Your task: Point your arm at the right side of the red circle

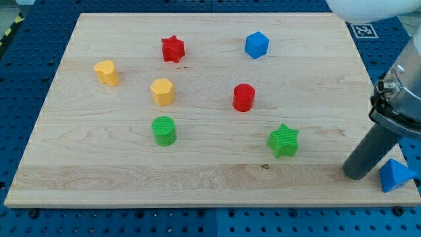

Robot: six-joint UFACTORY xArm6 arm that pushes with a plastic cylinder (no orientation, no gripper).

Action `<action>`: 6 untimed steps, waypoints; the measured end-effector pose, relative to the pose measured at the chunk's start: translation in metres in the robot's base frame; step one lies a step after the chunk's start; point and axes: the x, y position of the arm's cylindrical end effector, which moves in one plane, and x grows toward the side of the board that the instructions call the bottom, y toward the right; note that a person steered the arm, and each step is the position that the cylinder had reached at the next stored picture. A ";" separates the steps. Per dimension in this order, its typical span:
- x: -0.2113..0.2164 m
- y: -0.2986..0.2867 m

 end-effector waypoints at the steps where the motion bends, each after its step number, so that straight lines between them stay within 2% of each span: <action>1: -0.011 -0.009; 6: -0.113 -0.012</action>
